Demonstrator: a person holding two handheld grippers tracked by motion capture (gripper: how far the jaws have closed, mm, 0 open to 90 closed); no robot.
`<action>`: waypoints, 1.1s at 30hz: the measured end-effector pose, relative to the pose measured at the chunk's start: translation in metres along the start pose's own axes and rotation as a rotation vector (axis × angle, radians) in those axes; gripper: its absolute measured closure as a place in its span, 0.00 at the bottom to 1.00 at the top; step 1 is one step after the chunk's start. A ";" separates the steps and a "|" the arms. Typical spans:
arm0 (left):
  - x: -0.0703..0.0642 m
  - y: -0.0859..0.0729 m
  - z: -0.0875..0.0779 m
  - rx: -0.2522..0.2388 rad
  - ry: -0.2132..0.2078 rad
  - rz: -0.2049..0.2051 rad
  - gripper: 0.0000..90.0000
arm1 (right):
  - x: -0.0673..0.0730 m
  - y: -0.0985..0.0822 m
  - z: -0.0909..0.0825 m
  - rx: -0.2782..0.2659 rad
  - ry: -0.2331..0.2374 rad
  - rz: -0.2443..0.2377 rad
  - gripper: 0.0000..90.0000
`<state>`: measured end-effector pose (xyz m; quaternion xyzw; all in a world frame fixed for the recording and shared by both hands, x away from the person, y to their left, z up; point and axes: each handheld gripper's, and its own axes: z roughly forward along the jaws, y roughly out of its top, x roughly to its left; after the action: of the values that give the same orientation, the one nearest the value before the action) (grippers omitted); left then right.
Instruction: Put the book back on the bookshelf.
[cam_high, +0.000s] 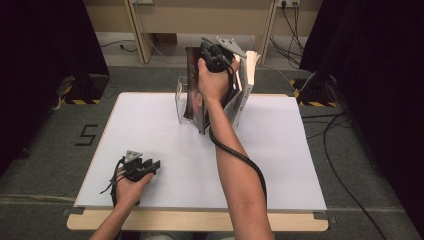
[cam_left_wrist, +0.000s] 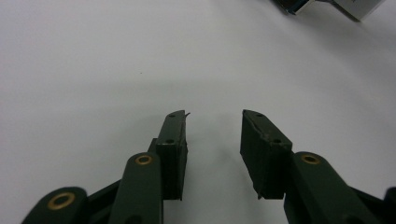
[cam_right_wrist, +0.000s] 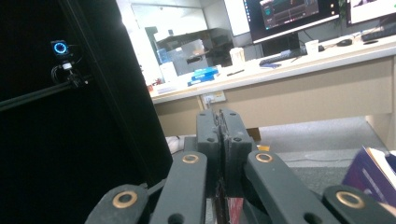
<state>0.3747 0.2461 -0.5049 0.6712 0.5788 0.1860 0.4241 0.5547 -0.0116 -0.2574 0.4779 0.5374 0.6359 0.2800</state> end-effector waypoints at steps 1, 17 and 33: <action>0.000 0.000 0.000 0.000 0.000 0.000 0.67 | 0.001 -0.003 -0.004 -0.004 0.001 -0.005 0.98; -0.001 0.000 0.000 -0.004 0.010 0.004 0.67 | -0.005 -0.044 -0.083 0.021 0.095 -0.039 0.97; -0.002 0.000 0.000 -0.009 0.013 0.006 0.67 | -0.023 -0.049 -0.111 0.054 0.127 0.005 0.92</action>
<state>0.3737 0.2445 -0.5046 0.6698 0.5785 0.1942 0.4230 0.4546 -0.0649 -0.3068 0.4454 0.5698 0.6509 0.2309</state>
